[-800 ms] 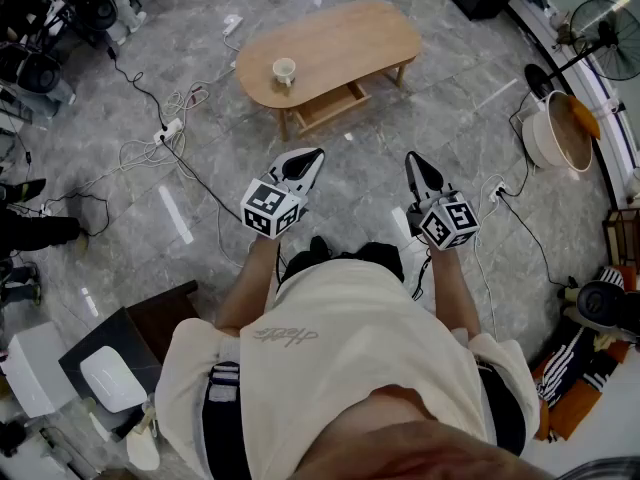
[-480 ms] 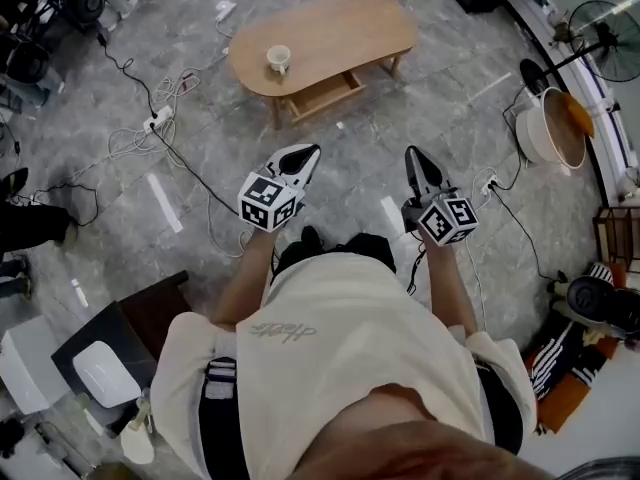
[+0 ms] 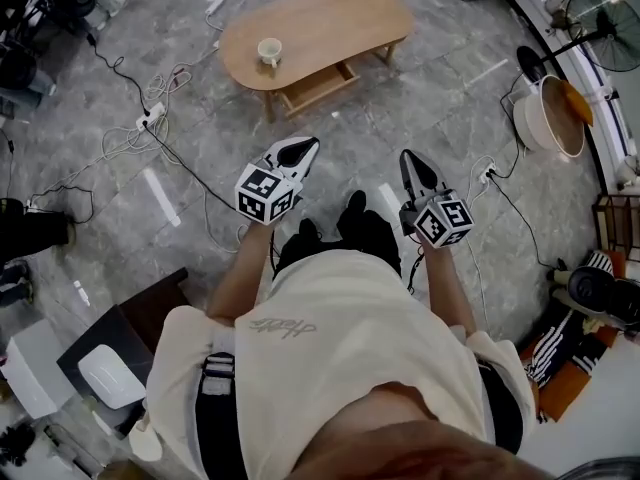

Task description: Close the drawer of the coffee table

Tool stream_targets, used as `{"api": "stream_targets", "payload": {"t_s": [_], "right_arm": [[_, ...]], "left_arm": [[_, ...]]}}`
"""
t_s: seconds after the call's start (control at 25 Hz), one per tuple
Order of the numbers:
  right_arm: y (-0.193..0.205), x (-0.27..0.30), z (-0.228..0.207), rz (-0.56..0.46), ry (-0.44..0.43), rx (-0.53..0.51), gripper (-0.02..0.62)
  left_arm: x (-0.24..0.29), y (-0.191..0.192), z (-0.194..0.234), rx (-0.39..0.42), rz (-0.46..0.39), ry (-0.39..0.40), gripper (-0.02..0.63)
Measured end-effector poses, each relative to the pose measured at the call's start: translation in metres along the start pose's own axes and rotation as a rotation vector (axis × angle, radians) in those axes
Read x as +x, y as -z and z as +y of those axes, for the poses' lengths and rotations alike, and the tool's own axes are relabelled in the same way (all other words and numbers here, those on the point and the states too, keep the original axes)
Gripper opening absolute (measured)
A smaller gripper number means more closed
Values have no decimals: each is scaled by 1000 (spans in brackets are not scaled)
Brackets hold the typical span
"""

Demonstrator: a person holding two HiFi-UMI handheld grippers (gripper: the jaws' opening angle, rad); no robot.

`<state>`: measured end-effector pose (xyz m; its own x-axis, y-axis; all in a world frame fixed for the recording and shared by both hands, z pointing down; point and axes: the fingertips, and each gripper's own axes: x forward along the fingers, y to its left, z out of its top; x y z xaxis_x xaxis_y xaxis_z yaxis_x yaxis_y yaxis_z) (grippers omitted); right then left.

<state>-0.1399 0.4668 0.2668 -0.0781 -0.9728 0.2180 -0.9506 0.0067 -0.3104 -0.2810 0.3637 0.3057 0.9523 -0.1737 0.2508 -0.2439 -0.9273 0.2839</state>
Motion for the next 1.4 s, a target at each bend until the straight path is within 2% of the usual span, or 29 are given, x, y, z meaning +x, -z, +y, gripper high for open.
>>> {"api": "stream_targets", "payload": {"t_s": [0.16, 0.28, 0.52, 0.76, 0.92, 1.04, 1.16, 1.4], "right_arm": [[-8, 15, -39, -14, -2, 82, -6], [-21, 43, -67, -20, -36, 100, -6], [-48, 91, -110, -18, -142, 45, -6], [-70, 120, -186, 11, -217, 38, -6], [-79, 141, -235, 27, -249, 64, -6], [-81, 163, -264, 52, -273, 50, -6], [-87, 182, -276, 64, -292, 26, -6], [-81, 200, -299, 86, -282, 72, -6]], "left_arm": [[32, -12, 6, 7, 8, -9, 3], [60, -28, 22, 28, 26, -39, 3], [111, -62, 50, 62, 69, -105, 3], [181, -102, 54, 84, 40, -151, 3], [219, -106, 61, 54, 46, -210, 3], [246, -112, 64, 47, 42, -221, 3], [255, -117, 70, 48, 41, -234, 3], [273, -111, 95, 15, 71, -251, 3]]}}
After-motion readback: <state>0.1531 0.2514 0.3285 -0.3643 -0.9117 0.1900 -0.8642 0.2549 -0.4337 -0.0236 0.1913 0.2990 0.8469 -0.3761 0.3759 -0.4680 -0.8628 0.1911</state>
